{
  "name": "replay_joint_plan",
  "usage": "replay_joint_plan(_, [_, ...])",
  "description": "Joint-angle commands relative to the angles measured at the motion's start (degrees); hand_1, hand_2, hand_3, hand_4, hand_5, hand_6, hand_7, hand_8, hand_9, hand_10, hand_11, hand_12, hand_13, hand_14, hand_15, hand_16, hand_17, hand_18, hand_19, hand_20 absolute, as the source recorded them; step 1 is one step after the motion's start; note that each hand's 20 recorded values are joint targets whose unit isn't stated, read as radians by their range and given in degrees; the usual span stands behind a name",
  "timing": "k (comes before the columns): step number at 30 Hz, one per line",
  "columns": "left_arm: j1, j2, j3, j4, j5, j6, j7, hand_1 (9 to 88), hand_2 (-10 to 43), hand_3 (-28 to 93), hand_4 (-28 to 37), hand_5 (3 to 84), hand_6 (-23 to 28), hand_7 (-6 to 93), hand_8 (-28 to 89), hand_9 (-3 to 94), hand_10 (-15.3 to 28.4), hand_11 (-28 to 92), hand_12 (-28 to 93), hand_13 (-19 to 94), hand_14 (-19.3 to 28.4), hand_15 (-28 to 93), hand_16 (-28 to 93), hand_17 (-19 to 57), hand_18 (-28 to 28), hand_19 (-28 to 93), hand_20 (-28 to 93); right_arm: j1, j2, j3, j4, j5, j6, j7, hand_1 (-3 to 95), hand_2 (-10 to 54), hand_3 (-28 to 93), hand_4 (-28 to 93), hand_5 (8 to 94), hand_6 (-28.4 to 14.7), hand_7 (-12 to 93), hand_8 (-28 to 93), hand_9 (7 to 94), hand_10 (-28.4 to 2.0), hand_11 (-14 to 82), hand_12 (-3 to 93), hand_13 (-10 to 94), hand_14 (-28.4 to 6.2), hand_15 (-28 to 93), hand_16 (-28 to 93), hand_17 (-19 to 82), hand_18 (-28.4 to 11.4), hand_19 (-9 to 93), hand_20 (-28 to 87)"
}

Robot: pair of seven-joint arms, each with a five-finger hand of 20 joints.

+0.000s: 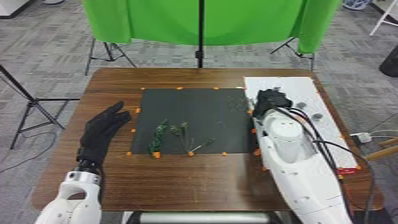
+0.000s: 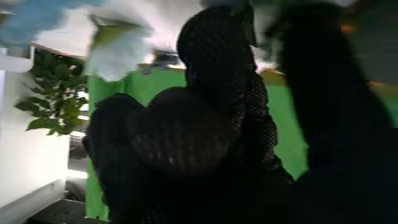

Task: Arrange flowers

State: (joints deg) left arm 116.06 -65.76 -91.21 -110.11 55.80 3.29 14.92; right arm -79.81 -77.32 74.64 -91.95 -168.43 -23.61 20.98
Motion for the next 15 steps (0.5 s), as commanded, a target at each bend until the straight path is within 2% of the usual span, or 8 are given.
replay_joint_plan(1, [0.5,-0.74,-0.01,0.49,-0.1,-0.85,-0.39,22.5,-3.8,66,-20.9,46.5,2.9,7.6,-5,46.5,13.4,15,13,38,17.0,12,3,8.2,12.8,10,26,-5.1,-2.2,1.3,4.6,9.3,2.5,1.9,62.7,-9.5,43,-4,86.9,-3.1,22,21,91.8,-10.7,43.2,26.4,94,-1.3,65,24,72,-8.3,93,53])
replay_joint_plan(5, [0.7,-0.85,-0.09,0.4,-0.23,-0.88,-0.24,22.3,-3.7,66,-21.0,46.4,2.9,7.6,-5,46.3,13.4,14,13,37,17.1,12,3,8.0,12.9,10,26,-5.5,-1.1,1.6,2.0,14.3,10.0,2.7,61.3,-9.5,48,-2,86.5,-3.5,25,22,91.7,-9.9,46.3,26.0,94,-1.3,67,24,73,-9.0,93,57])
replay_joint_plan(10, [0.6,-0.75,-0.01,0.41,-0.12,-0.93,-0.2,22.4,-3.6,66,-21.0,46.4,2.9,7.6,-5,46.2,13.4,14,13,37,17.0,12,4,7.9,12.9,10,25,-6.3,1.5,1.6,-4.1,20.8,18.5,3.4,59.2,-9.5,52,-2,86.2,-4.0,27,23,91.6,-10.2,48.8,25.4,94,-1.2,70,23,74,-9.7,93,60])
replay_joint_plan(15, [0.7,-0.81,-0.01,0.33,-0.09,-0.88,-0.21,22.4,-3.5,66,-21.0,46.4,2.9,7.6,-5,46.3,13.4,14,13,37,17.0,12,4,7.8,13.0,10,25,-8.1,2.9,1.8,-9.9,25.3,23.2,3.7,57.8,-9.5,55,-2,86.1,-4.2,29,23,91.6,-10.2,50.4,24.8,94,-1.2,71,23,74,-9.9,93,62])
